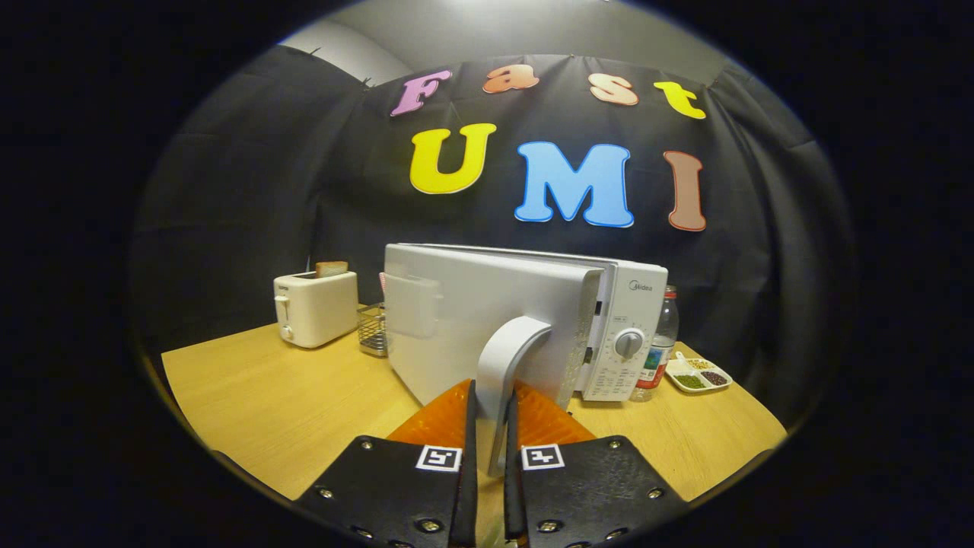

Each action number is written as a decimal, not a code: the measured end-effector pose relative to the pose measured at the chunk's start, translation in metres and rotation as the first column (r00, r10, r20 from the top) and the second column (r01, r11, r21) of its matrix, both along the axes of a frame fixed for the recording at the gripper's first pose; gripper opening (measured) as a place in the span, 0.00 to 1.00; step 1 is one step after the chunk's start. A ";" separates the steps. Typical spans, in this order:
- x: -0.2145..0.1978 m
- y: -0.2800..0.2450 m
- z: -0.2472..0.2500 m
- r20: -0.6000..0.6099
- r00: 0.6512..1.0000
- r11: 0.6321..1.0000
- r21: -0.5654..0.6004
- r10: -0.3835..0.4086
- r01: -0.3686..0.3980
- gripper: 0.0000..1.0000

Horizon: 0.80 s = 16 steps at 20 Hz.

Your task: Open the microwave, put the food inside, and close the microwave door.

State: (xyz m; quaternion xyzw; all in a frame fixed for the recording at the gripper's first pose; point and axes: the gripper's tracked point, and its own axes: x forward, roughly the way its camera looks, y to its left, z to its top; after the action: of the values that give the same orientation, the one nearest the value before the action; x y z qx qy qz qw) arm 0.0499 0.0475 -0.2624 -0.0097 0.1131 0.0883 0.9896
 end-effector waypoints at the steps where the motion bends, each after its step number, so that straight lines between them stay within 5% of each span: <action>1: -0.008 0.012 0.003 0.004 1.000 1.000 -0.003 0.014 -0.014 0.14; 8: -0.062 0.119 0.015 0.087 0.993 0.996 -0.046 0.084 -0.081 0.14; 16: -0.072 0.173 0.014 0.154 0.982 0.987 -0.095 -0.114 0.130 0.16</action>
State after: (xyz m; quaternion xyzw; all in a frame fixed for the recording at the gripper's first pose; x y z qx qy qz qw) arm -0.0220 0.2207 -0.2483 -0.0611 0.0443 0.0204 0.9969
